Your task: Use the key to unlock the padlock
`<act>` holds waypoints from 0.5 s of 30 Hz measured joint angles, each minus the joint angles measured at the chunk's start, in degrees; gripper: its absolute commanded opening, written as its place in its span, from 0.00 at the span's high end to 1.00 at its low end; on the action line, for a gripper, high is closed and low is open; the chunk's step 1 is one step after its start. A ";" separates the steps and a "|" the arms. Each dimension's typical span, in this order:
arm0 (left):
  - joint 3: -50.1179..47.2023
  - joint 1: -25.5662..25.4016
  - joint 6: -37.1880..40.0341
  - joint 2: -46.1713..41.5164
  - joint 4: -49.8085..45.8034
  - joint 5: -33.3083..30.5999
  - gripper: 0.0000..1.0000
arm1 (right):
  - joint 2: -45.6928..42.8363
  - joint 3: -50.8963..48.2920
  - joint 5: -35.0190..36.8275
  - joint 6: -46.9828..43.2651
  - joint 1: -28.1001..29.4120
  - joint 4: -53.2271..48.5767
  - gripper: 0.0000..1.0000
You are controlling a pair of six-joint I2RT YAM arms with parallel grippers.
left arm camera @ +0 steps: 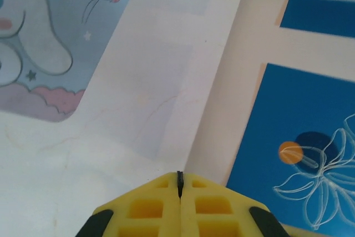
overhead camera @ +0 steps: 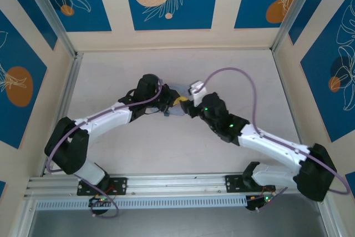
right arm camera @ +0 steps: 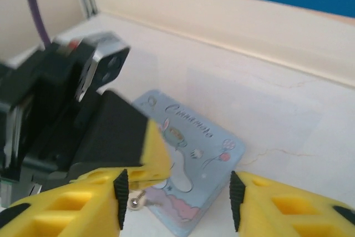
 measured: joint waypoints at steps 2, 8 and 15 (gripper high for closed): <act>1.33 0.07 6.32 0.13 -0.87 -0.15 1.00 | -4.13 -0.07 -4.63 5.86 -5.70 -2.05 0.38; 4.92 0.11 26.75 0.13 -0.37 -0.33 1.00 | -6.93 -3.04 -21.84 25.38 -18.58 -1.18 0.36; 3.43 0.11 39.06 -0.17 6.38 0.28 1.00 | 2.08 -11.47 -37.48 46.05 -22.08 15.82 0.40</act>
